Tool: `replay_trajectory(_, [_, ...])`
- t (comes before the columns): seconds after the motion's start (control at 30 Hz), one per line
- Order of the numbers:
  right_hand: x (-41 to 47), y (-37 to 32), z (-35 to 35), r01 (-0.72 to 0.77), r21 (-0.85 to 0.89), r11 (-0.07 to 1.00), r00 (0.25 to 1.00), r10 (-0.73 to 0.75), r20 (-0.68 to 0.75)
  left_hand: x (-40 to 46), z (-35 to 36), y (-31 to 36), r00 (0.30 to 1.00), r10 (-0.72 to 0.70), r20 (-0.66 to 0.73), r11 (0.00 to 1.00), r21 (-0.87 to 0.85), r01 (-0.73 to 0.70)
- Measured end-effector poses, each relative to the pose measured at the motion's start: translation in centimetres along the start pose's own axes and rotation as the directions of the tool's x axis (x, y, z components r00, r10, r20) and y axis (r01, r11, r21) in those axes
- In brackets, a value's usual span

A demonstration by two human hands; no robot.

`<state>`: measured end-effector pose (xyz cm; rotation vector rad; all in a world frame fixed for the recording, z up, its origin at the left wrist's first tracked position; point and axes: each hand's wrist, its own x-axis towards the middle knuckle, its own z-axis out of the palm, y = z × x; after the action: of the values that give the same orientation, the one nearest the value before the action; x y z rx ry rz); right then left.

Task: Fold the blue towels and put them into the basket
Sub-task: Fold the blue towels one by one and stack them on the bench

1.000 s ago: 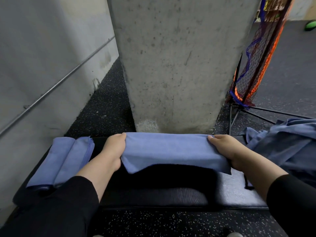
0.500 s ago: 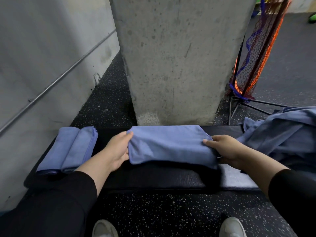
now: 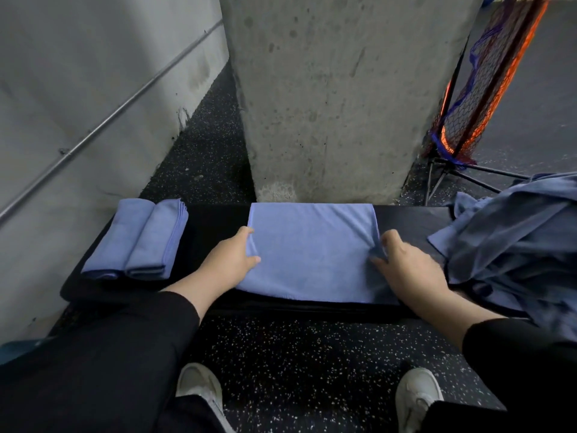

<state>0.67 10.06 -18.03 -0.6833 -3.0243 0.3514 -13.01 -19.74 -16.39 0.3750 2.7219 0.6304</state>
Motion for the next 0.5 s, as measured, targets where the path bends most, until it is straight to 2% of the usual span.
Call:
replay_trajectory(0.07, [-0.6, 0.0, 0.0, 0.084, -0.060, 0.995, 0.991, -0.090, -0.103, -0.5, 0.3, -0.7, 0.998, 0.000, -0.056, 0.986, 0.169, 0.010])
replay_trajectory(0.13, [-0.8, 0.7, 0.4, 0.265, -0.144, 0.954, 0.949, -0.284, -0.138, -1.2, 0.3, -1.2, 0.992, 0.034, -0.124, 0.949, 0.316, 0.007])
replay_trajectory(0.17, [-1.1, 1.2, 0.7, 0.360, -0.171, 0.917, 0.915, -0.383, -0.128, -1.5, 0.3, -1.7, 0.983, 0.104, -0.153, 0.928, 0.370, -0.041])
replay_trajectory(0.23, [-1.7, 2.2, 0.9, 0.509, -0.142, 0.849, 0.852, -0.520, -0.057, -2.2, 0.4, -2.9, 0.925, 0.351, -0.147, 0.861, 0.440, -0.257])
replay_trajectory(0.3, [-2.7, 3.0, 0.6, 0.556, -0.026, 0.830, 0.831, -0.556, 0.008, -3.0, 0.7, -4.3, 0.844, 0.535, -0.032, 0.765, 0.442, -0.468])
replay_trajectory(0.33, [-3.0, 3.6, 0.4, 0.571, 0.003, 0.821, 0.820, -0.571, 0.037, -3.4, 0.8, -5.0, 0.832, 0.555, 0.025, 0.744, 0.431, -0.510])
replay_trajectory(0.4, [-3.4, 4.5, 0.1, 0.605, 0.014, 0.796, 0.794, -0.604, 0.059, -4.1, 1.3, -6.3, 0.831, 0.552, 0.067, 0.740, 0.419, -0.526])
replay_trajectory(0.5, [-3.4, 5.0, 0.0, 0.616, 0.054, 0.786, 0.786, -0.618, 0.027, -4.4, 1.7, -7.5, 0.816, 0.577, 0.040, 0.723, 0.438, -0.534])
